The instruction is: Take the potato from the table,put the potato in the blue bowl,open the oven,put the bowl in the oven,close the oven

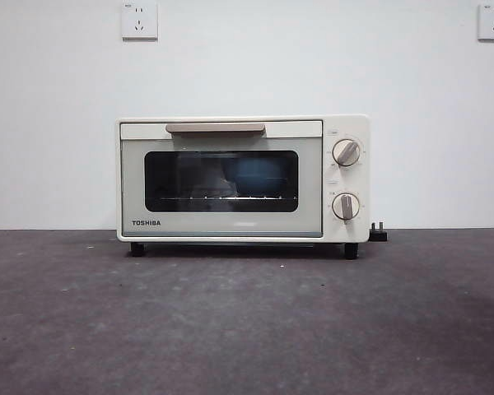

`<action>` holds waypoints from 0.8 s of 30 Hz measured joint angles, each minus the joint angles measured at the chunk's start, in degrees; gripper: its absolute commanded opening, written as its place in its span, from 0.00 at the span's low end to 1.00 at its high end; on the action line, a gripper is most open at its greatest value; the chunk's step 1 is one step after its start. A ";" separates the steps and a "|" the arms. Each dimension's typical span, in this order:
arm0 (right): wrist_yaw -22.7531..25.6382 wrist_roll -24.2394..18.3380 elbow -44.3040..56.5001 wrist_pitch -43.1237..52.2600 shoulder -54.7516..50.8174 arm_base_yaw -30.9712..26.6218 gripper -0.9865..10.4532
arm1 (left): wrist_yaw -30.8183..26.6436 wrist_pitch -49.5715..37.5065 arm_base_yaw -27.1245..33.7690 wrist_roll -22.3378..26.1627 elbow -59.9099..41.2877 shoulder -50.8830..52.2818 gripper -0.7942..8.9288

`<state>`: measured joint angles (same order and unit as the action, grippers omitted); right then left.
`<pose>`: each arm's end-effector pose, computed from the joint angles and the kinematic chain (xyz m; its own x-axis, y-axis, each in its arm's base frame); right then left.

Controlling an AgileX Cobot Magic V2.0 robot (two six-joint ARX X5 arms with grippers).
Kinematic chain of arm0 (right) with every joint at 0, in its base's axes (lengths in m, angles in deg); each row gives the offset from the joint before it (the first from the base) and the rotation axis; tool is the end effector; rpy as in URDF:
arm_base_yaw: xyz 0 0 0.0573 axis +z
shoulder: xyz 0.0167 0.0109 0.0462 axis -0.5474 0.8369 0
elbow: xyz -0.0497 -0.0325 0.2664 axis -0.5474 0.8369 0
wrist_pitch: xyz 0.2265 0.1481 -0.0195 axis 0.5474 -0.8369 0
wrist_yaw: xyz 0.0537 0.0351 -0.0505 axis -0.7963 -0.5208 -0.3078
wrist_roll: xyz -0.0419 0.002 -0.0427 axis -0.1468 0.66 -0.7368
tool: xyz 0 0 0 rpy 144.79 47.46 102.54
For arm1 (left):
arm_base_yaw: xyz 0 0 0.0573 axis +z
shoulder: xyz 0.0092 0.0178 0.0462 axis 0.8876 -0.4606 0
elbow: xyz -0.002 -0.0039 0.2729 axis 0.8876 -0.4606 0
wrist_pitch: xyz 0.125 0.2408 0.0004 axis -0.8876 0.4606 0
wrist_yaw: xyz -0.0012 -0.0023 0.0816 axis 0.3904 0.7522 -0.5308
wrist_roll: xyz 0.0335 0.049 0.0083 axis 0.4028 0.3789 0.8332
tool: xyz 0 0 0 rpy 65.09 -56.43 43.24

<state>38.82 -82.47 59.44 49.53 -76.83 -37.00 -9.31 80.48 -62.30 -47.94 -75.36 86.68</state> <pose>0.1172 -0.0076 0.1591 0.9942 -0.0588 -0.0898 0.0581 0.9983 -0.0097 0.1180 -0.0003 0.1478 0.9808 -0.0169 -0.1944 0.0193 0.9998 0.0104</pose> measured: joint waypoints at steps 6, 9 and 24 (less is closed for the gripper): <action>0.00 0.00 0.00 -2.47 0.00 1.95 0.09 | 0.00 0.00 0.00 -0.02 0.00 -0.07 0.08; 0.00 0.00 0.00 -2.82 0.00 2.34 0.09 | 0.00 0.00 0.00 -0.02 0.00 -0.24 0.08; 0.04 0.02 -0.02 -4.83 0.00 2.32 0.09 | 0.00 0.00 0.00 -0.02 0.00 -0.24 0.08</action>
<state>38.87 -82.45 59.41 44.70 -76.83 -34.68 -9.31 80.48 -62.30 -47.96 -75.36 86.44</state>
